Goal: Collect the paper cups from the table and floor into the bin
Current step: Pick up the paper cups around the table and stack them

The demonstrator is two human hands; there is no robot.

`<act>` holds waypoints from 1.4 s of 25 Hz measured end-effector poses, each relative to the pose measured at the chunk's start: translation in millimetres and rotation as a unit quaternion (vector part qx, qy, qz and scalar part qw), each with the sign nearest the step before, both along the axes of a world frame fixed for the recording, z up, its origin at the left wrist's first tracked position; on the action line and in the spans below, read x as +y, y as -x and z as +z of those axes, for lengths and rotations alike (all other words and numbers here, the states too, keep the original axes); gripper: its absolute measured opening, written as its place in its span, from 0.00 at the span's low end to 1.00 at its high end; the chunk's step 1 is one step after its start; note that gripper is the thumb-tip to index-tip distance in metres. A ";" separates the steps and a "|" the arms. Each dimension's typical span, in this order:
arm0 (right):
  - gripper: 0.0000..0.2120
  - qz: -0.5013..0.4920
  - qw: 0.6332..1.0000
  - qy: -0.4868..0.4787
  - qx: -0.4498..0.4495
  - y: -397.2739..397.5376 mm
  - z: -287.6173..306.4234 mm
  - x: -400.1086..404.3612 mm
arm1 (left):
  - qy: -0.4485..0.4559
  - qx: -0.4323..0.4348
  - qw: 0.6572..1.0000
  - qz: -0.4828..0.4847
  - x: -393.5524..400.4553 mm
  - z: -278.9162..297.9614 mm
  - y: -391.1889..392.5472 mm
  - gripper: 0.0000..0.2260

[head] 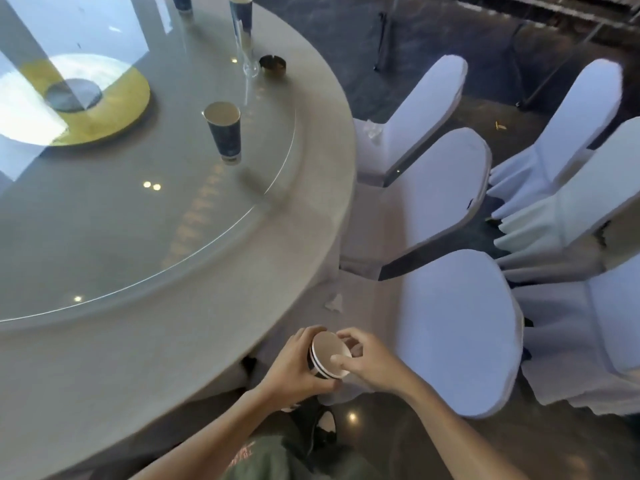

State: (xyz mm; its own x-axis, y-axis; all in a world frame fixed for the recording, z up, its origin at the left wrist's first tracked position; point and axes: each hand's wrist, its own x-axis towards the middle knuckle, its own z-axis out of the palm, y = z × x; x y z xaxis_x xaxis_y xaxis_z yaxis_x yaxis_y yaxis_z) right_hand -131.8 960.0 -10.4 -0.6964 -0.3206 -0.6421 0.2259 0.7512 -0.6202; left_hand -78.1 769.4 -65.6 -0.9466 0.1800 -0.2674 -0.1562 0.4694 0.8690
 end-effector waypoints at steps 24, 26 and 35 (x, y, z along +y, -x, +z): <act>0.22 0.216 0.938 -0.237 0.133 181.9 -429.7 24.6 | -0.023 -0.057 0.968 0.245 73.7 -328.4 94.1 0.42; 0.15 0.207 0.935 -0.250 0.144 179.1 -432.3 30.8 | -0.017 -0.056 0.966 0.250 75.4 -326.8 93.9 0.42; 0.07 -0.090 0.987 0.020 0.135 156.9 -195.2 14.0 | -0.045 -0.067 0.971 0.227 61.1 -164.8 82.3 0.35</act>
State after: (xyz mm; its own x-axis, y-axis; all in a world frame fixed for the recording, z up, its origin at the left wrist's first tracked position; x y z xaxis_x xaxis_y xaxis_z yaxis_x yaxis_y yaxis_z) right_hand -288.7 974.1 -205.6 -0.8884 -0.1975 -0.4144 0.1759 0.6873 -0.7047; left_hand -160.4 830.5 -230.4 -0.8917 -0.2188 -0.3961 -0.4435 0.2484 0.8612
